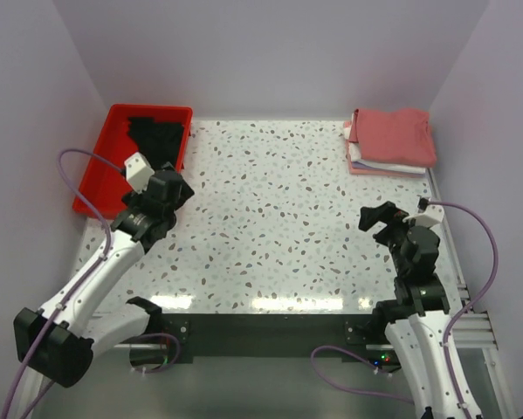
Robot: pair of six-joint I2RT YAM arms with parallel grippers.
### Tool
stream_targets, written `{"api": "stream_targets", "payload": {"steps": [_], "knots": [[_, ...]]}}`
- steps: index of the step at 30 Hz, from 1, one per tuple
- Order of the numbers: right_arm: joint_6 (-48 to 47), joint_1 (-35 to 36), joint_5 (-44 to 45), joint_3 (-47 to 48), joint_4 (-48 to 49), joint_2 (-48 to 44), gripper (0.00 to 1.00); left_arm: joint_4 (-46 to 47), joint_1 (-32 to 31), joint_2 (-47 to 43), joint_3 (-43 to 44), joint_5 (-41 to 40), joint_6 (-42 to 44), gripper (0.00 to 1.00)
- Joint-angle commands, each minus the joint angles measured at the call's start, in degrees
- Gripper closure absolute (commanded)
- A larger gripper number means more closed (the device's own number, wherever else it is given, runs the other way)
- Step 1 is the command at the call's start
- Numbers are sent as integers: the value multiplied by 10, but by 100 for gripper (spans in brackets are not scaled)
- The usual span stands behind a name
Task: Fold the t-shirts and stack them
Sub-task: Grab the tshirt from the pile
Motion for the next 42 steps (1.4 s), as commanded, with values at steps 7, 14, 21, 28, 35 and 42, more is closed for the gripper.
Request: {"api": "stream_targets", "payload": {"steps": [7,14,21,28,35,42], "knots": [[9,0,-60,8,20,30,1,105,185,168,118,123,98,0],[0,1,-95,7,21,25,1,138,273,343,205,227,109,0],[-5,0,-120,-1,33,17,1,143,303,536,306,247,120,0],[-4,0,-122,-4,41,32,1,139,314,604,356,290,126,35],[-6,0,-136,-1,39,39,1,116,316,576,390,281,125,100],[-4,0,-147,-4,43,39,1,128,314,389,388,263,119,100]]}}
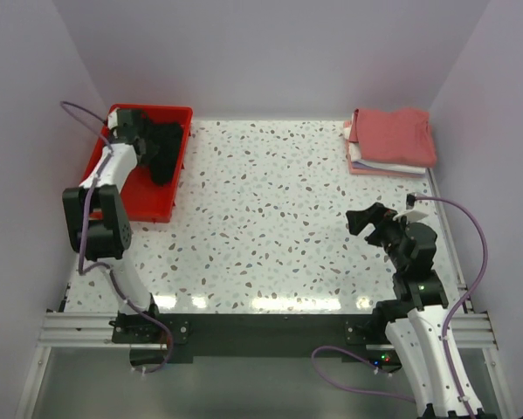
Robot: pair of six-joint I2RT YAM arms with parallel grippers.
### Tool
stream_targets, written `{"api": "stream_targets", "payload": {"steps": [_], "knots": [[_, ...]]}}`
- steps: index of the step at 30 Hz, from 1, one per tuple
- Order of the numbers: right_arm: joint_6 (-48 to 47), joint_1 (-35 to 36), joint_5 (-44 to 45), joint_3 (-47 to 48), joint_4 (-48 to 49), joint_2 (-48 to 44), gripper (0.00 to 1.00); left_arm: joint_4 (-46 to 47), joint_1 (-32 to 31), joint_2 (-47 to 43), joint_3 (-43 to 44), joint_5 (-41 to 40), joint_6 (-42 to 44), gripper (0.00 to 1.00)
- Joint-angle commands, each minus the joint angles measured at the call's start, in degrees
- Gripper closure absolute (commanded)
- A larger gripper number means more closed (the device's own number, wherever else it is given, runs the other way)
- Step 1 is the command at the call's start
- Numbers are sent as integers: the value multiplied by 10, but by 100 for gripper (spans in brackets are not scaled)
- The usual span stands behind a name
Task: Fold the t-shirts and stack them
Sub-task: Grab the tshirt from the pile, then move the tshirt to the center of the board
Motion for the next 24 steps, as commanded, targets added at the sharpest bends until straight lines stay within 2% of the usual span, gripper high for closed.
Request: {"api": "stream_targets", "payload": {"steps": [1,5,7,10,11,13,15,17,22,24], "knots": [[-4,0,-13,-2,29,1,1,60,4,-173,5,-6,2,100],[2,0,-11,-5,31,1,1,145,-5,-327,-57,48,19,100],[0,0,-17,-3,33,1,1,169,-21,-368,-65,81,19,100],[-4,1,-5,-3,30,-2,1,152,-126,-413,-27,88,83,100],[-4,0,-1,-3,29,-3,1,150,-171,-415,-5,105,98,100],[-1,0,3,-3,23,-5,1,141,-207,-424,8,170,115,100],[-5,0,-13,-3,27,-9,1,163,-261,-432,-6,181,120,100],[-11,0,-8,-2,29,-14,1,216,-306,-436,-31,225,128,100],[-1,0,16,-12,29,-12,1,189,-369,-373,10,342,150,100],[-10,0,8,-7,25,-10,1,195,-397,-364,3,343,154,100]]}}
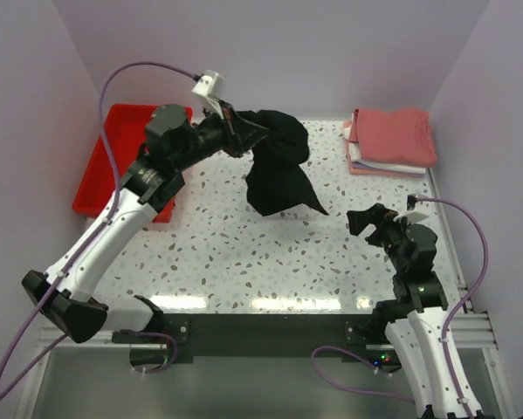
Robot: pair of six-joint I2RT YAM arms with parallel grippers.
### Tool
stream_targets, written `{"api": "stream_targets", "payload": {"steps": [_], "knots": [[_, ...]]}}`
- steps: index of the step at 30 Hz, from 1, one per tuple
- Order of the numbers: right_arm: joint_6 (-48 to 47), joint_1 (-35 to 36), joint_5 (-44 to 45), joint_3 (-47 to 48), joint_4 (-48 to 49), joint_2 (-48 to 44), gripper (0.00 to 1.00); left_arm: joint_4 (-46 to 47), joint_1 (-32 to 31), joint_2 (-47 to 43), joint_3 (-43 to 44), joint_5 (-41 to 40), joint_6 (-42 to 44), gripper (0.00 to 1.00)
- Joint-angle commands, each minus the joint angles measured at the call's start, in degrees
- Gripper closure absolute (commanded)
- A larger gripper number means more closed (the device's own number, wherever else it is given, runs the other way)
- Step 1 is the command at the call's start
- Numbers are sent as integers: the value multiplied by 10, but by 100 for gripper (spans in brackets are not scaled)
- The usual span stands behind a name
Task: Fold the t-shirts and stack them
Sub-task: Move the tshirt to the center of the board
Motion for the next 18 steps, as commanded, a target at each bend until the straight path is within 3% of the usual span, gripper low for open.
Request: {"api": "stream_targets", "payload": {"steps": [1,7,9,13,18], "knots": [[-9,0,6,3,15,2,1,42,-32,17,16,74,30,100],[-3,1,14,-5,20,-1,1,71,-46,2,-42,67,19,100],[-7,1,5,-1,18,2,1,104,-46,-13,-115,37,4,97],[-13,0,18,4,13,6,1,84,-45,-23,-213,-120,-24,94],[-8,0,-26,-4,40,31,1,-44,-44,16,-261,-241,-65,100]]}}
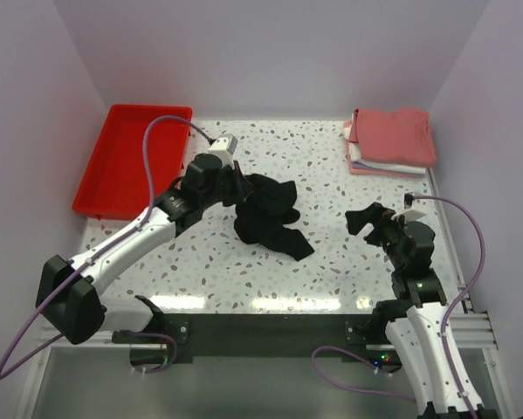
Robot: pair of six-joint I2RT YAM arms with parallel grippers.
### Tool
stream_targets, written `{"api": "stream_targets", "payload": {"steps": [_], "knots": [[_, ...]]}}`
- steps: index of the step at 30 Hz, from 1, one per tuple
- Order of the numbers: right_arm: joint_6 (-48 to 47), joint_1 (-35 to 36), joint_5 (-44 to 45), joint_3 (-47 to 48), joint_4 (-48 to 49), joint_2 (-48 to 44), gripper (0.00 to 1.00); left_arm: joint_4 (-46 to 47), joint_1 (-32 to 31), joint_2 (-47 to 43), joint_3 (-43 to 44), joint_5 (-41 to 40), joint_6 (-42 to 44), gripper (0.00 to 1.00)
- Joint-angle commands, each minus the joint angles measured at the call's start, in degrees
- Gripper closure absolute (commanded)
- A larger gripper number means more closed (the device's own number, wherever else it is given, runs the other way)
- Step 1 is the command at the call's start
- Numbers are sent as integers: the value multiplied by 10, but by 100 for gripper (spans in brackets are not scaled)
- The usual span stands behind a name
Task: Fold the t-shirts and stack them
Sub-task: Move the tshirt to the center of the board, then flatten the tshirt out
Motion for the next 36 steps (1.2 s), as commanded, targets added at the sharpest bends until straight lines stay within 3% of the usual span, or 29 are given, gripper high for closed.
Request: {"api": "stream_targets", "payload": {"steps": [1,7,9,11,12,13,14,18,24,30,36], "knots": [[-10,0,-32,4,28,23,1,-45,2,16,-37,-128,-40,100],[-44,0,-116,19,35,87,1,-56,34,25,-93,-136,-67,96],[-54,5,-135,25,33,121,1,-54,55,23,-103,-136,-70,84],[-72,19,-137,37,23,143,1,-56,76,19,-117,-136,-78,62],[-78,46,-122,40,15,163,2,-59,84,15,-119,-129,-79,44],[-84,62,-84,44,8,177,2,-64,96,13,-121,-128,-80,11],[-91,95,-65,50,-2,203,2,-81,99,9,-122,-141,-80,1],[-95,173,8,74,-21,275,4,-130,101,-15,-132,-187,-101,0],[-56,280,134,114,-23,360,5,-161,101,-96,-189,-177,-132,0],[-29,359,248,176,-49,488,14,-193,101,-179,-232,-177,-153,0],[-6,400,252,206,-56,566,23,-199,101,-202,-277,-201,-174,0]]}}
